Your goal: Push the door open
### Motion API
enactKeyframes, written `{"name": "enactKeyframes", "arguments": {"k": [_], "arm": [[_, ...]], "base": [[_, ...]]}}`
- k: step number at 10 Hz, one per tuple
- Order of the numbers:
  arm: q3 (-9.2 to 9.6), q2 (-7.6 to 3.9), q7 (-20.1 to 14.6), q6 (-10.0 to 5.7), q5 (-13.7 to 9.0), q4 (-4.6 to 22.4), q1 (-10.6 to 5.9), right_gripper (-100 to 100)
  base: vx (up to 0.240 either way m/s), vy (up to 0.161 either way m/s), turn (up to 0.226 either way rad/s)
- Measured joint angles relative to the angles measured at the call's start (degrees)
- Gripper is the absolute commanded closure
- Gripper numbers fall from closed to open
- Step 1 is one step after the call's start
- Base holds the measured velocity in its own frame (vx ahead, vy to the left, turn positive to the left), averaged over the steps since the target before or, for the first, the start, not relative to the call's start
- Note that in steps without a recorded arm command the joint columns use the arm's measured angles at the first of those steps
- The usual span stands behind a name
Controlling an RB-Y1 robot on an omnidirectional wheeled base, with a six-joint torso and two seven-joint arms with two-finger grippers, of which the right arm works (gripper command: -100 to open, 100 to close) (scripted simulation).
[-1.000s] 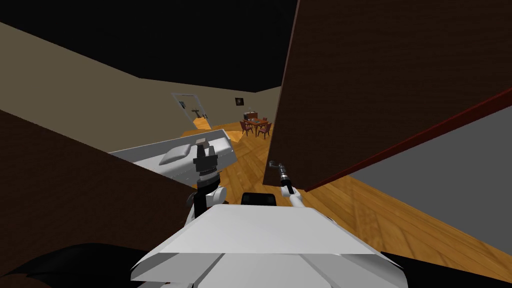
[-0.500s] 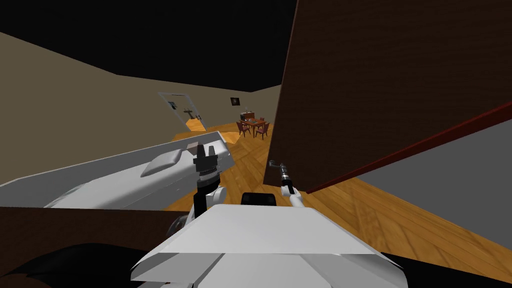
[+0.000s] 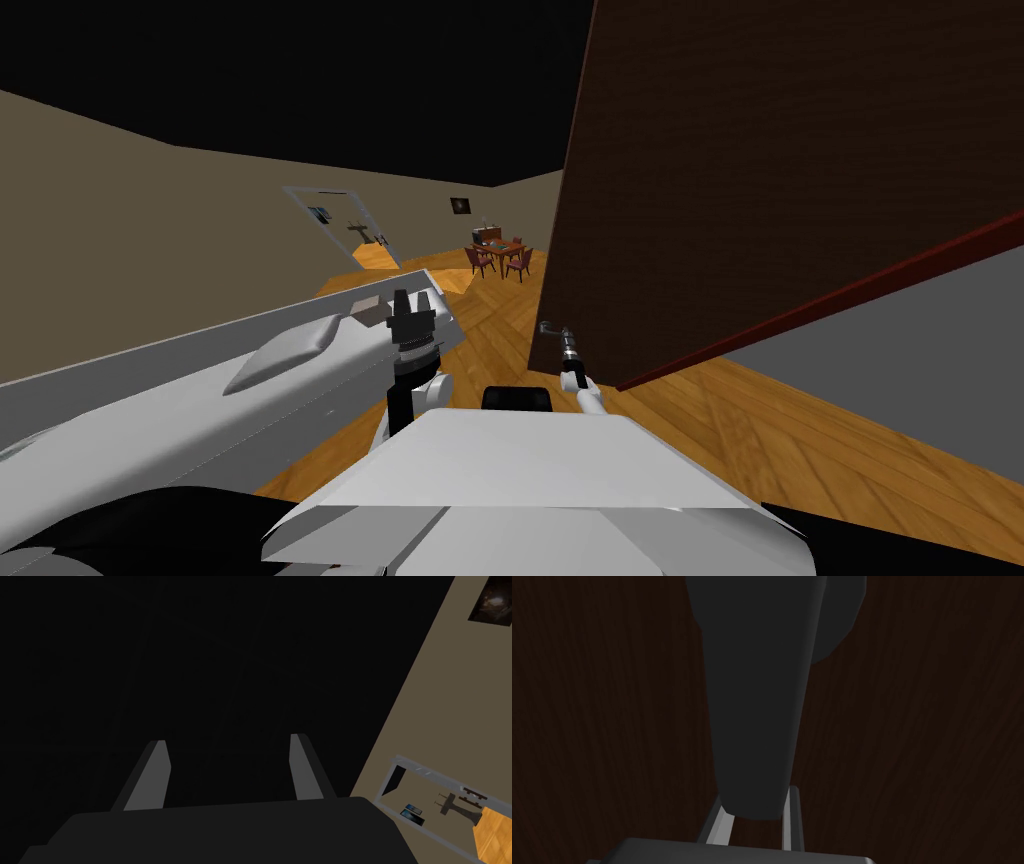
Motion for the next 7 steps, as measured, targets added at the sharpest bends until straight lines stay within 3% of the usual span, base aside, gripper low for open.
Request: {"name": "enactKeyframes", "arguments": {"k": [4,6,7], "arm": [[-1.68,1.56,1.2,0.6,-1.0,-2.2,0.86,100],[-2.47,2.48,1.8,0.18,-1.4,-1.5,0.55,100],[-2.75,2.25,1.9,0.18,-1.6,-1.6,0.72,100]], "base": [[0.119,0.096,-0.073],[0.046,0.07,-0.07],[0.112,0.029,-0.047]]}}
